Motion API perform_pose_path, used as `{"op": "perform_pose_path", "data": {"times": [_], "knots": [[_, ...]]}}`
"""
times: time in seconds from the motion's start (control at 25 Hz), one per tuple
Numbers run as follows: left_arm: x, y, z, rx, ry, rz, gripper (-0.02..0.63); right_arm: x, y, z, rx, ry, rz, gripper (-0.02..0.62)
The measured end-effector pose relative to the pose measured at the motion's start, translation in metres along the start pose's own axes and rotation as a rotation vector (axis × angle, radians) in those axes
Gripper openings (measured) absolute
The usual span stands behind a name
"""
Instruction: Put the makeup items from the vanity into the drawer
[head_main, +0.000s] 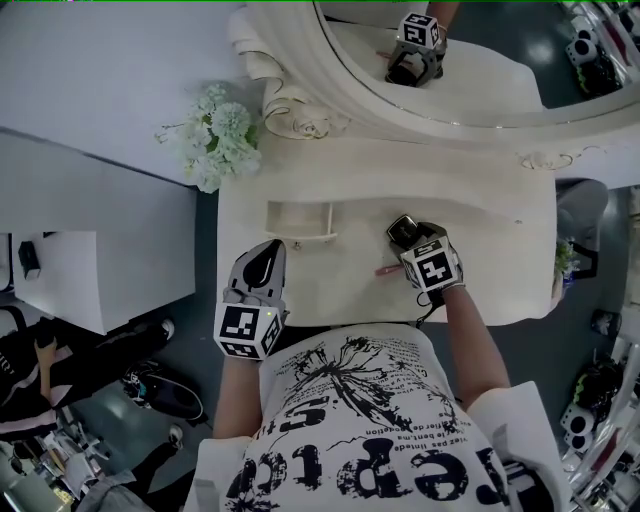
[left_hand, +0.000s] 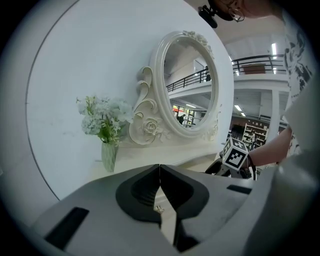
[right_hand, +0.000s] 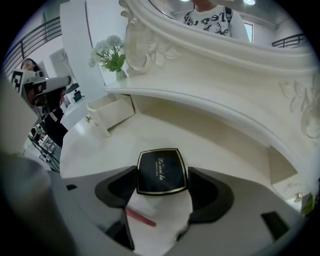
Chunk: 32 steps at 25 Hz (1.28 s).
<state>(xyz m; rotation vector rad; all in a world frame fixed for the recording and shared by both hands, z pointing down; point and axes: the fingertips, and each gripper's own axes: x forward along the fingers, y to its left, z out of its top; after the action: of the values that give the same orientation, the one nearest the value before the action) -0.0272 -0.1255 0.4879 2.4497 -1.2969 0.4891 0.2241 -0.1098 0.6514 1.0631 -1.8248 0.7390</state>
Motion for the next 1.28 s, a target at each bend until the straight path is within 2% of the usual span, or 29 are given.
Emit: {"op": "perform_pose_path", "data": {"times": [0.28, 0.56, 0.68, 0.88, 1.12, 1.28], "knots": [[-0.014, 0.011, 0.008, 0.017, -0.029, -0.028, 0.02, -0.025, 0.027, 0.034, 0.082, -0.078, 0.028, 0.327], [-0.036, 0.038, 0.016, 0.03, -0.063, -0.042, 0.02, -0.053, 0.078, 0.096, 0.103, -0.204, 0.092, 0.327], [-0.046, 0.051, 0.018, 0.034, -0.074, -0.044, 0.02, -0.049, 0.108, 0.118, 0.068, -0.199, 0.13, 0.327], [-0.061, 0.073, 0.02, 0.031, -0.089, -0.036, 0.02, -0.025, 0.153, 0.139, 0.032, -0.134, 0.181, 0.327], [-0.079, 0.102, 0.014, 0.01, -0.091, -0.004, 0.02, 0.0, 0.175, 0.155, 0.107, -0.109, 0.227, 0.327], [-0.086, 0.116, 0.009, -0.003, -0.086, 0.011, 0.02, 0.006, 0.173, 0.165, 0.131, -0.138, 0.175, 0.327]]}}
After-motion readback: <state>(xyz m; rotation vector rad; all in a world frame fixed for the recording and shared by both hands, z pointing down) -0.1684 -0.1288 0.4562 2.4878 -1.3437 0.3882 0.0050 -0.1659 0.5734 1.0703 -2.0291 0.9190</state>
